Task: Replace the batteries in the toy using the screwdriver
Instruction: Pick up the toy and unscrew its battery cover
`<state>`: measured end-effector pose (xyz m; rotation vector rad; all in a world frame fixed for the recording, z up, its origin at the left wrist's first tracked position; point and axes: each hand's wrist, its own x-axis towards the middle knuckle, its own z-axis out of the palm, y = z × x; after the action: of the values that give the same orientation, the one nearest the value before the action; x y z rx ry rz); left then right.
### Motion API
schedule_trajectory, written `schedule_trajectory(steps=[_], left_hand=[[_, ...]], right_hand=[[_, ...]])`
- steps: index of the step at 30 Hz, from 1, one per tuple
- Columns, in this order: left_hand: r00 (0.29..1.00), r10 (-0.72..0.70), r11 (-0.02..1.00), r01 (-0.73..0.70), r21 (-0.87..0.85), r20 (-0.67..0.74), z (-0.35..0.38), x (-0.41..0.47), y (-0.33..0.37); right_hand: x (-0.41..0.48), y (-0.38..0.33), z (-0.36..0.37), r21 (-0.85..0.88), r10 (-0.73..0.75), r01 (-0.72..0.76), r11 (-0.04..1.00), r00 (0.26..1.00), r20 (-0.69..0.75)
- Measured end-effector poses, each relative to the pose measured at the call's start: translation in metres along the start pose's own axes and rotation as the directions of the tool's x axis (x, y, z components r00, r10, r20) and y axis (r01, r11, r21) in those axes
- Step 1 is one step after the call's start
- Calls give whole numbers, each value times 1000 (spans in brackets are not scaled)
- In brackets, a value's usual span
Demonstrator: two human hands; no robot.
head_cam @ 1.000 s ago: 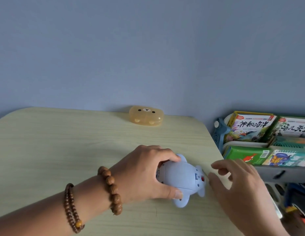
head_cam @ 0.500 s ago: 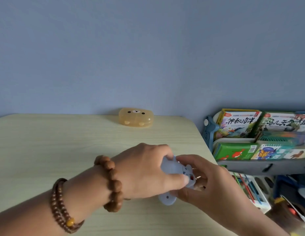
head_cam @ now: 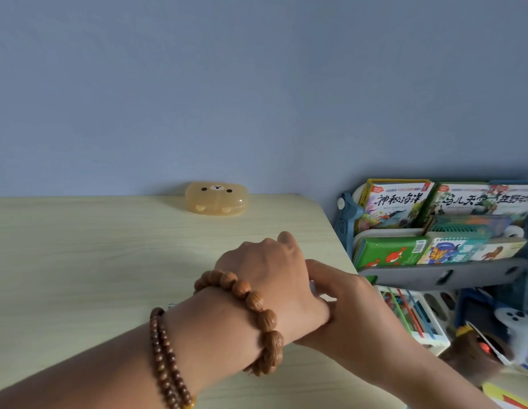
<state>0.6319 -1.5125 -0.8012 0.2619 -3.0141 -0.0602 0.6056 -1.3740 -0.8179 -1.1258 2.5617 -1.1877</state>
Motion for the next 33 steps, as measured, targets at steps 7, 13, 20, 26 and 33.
schedule_trajectory(steps=[7,13,20,26,33], left_hand=[[999,-40,998,39,42,11,9,7,8],[998,-58,996,57,72,3,11,10,9],[998,-55,994,57,93,-16,11,9,12],[997,-68,992,63,107,44,4,8,10],[985,-105,991,115,-71,135,-20,-1,11]], right_hand=[[4,5,2,41,3,-4,999,1000,27],[8,10,4,84,8,-10,996,1000,20],[9,9,4,83,-3,3,997,1000,-5],[8,7,3,21,-13,13,1000,1000,-4],[8,7,1,-8,-1,1,1000,1000,9]])
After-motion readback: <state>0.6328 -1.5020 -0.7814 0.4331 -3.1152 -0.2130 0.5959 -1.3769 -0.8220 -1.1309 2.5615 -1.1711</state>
